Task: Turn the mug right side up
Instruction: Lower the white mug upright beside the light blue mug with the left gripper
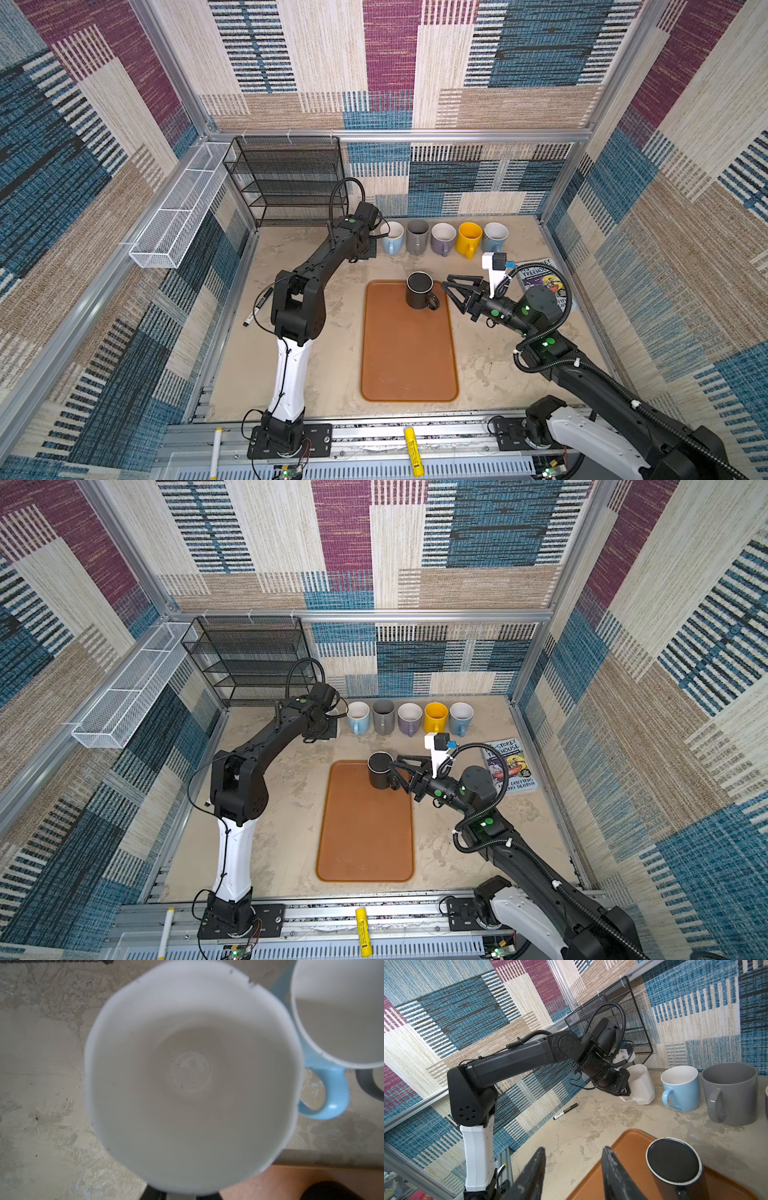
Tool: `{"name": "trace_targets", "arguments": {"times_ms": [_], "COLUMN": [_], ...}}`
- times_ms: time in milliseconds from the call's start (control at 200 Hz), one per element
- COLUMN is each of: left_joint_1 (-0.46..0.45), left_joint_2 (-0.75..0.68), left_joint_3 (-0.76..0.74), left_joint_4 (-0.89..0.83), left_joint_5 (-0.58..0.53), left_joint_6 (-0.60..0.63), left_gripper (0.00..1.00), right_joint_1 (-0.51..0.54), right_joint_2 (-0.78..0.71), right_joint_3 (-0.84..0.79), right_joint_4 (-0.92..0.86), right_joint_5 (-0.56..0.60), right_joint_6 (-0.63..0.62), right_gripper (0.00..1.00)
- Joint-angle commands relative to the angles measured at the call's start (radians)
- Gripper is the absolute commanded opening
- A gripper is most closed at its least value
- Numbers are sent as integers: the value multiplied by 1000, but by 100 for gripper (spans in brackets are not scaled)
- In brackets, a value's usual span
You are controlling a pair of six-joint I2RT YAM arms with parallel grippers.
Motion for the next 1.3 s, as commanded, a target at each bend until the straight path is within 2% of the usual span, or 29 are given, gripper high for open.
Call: {"name": "trace_targets", "arguments": {"times_ms": [0, 351, 1297], "left_joint_1": [1, 0, 10], "left_joint_2": [21, 112, 196], "left_joint_3": [47, 179, 277], "left_joint_4": [-2, -54, -101], "left_joint_5": [-6, -23, -21], "left_joint_6": [7, 18, 22], "left_gripper": [0, 0, 0], "right_joint_1": [0, -1, -2], "right_joint_2": [-17, -36, -52], "right_joint_3": [-4, -6, -15], "right_joint_4": [-11, -33, -52], "right_joint_5": [20, 31, 38], "right_joint_6": [-4, -11, -15], "right_gripper": [47, 47, 47]}}
